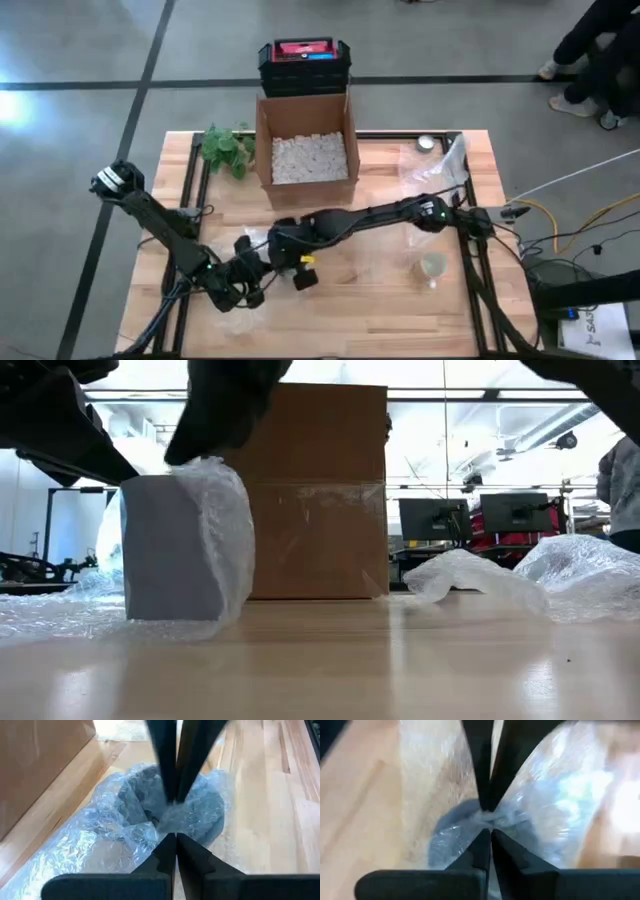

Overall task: Wrap mug
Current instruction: Wrap the blue mug using the left bubble wrap

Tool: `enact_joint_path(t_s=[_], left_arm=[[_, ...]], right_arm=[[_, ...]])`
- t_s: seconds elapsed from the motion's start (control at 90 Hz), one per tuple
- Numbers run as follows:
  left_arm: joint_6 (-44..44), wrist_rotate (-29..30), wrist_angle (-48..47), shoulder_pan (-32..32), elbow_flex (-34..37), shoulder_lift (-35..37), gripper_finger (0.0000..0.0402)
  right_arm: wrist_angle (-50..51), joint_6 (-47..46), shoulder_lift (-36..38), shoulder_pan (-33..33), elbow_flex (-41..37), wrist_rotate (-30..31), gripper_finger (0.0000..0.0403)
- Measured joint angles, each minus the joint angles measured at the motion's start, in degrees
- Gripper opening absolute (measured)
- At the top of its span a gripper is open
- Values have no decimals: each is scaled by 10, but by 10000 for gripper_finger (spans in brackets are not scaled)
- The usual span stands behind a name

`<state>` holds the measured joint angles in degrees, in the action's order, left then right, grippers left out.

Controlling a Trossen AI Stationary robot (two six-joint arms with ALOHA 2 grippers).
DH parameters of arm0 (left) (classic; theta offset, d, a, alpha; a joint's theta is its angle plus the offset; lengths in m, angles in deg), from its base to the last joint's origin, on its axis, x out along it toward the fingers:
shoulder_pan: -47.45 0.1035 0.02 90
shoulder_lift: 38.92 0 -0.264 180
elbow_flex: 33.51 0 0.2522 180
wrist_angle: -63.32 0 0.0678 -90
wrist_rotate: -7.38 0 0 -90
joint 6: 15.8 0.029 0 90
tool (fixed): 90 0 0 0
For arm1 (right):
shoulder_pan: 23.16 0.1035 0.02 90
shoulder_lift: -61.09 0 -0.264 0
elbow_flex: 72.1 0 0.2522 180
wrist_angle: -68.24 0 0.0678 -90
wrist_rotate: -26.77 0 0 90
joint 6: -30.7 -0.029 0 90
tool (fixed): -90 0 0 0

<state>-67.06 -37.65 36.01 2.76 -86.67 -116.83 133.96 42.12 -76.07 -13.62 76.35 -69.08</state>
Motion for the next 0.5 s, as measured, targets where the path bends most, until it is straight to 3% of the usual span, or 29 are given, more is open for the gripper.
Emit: enact_joint_path(t_s=[0.156,0.5], left_arm=[[0,-1,0,0,0,0,0],[8,-22,-4,-3,0,19,0]], right_arm=[[-48,-2,-21,-3,-3,1,2],[-47,-12,-77,-6,-2,-1,2]])
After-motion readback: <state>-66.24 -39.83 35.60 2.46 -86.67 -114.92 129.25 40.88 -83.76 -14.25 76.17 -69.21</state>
